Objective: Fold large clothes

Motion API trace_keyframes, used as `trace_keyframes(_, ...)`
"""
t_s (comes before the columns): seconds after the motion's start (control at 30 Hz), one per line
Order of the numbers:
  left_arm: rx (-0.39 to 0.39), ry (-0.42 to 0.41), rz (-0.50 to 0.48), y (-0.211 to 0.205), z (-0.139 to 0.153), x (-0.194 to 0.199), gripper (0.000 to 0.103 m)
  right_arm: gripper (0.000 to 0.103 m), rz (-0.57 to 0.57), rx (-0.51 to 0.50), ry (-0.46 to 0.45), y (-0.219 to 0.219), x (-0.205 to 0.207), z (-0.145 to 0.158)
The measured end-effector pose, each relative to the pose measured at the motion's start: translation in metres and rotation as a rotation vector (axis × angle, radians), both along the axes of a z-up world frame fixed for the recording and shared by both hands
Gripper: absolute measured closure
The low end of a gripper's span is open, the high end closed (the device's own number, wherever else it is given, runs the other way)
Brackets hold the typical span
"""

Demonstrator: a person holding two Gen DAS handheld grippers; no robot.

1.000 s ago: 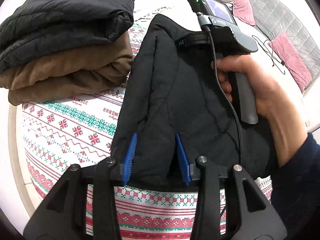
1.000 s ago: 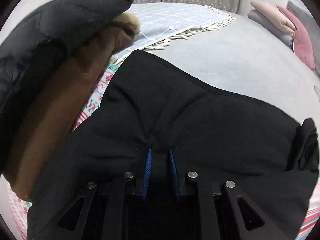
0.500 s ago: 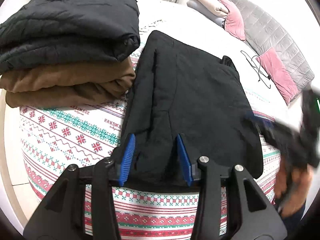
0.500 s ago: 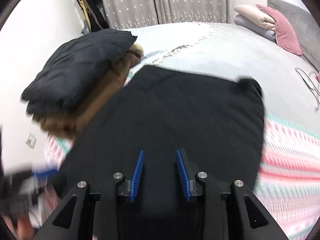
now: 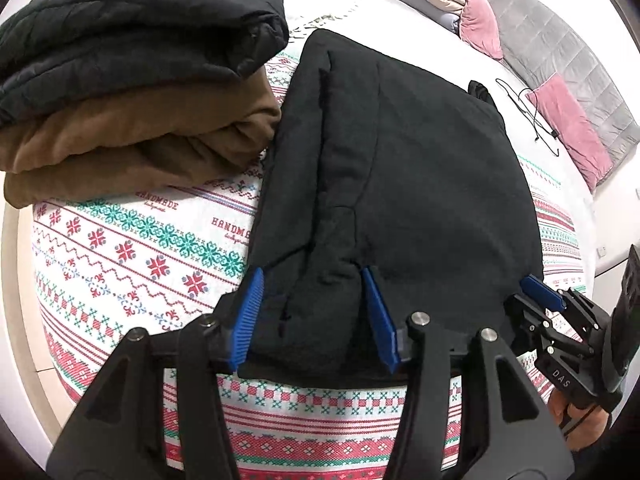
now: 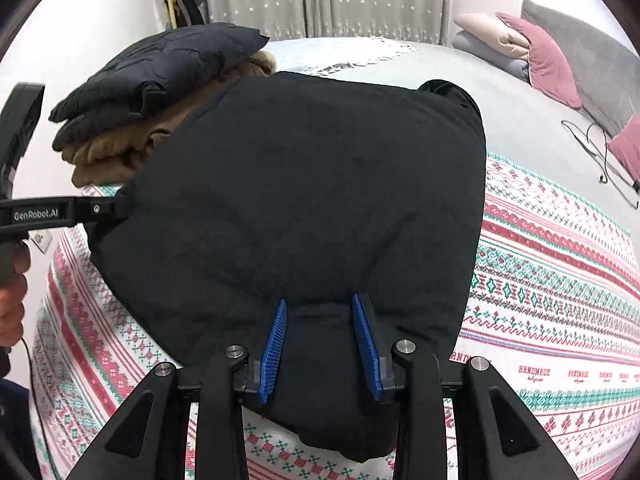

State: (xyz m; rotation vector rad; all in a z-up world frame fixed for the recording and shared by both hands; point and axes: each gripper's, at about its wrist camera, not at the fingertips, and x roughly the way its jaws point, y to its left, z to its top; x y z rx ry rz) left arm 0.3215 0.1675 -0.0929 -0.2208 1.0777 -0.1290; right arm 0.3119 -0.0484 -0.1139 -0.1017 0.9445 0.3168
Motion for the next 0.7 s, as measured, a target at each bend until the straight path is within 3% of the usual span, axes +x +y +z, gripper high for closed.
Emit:
trace_keyframes(0.1,-0.049,-0.001,-0.012,0.008,0.005,-0.001,0.048,0.068,0.005,0.041,0.009,-0.003,0.004,-0.001)
trace_keyframes(0.2,-0.114,-0.005,0.013,0.025,0.014,-0.007,0.039,0.068,0.002,0.044,0.004,-0.004,0.002,0.000)
trace_keyframes(0.3,-0.102,-0.031,0.015,0.029,0.021,-0.012,0.038,0.068,-0.001,0.040,-0.001,-0.002,0.000,0.000)
trace_keyframes(0.43,-0.019,-0.074,0.072,0.034,0.029,-0.013,0.038,0.068,-0.002,0.043,-0.003,-0.002,0.000,-0.001)
trace_keyframes(0.7,-0.121,-0.002,0.090,0.040,0.004,-0.003,0.038,0.068,-0.014,0.013,-0.031,0.003,-0.004,-0.001)
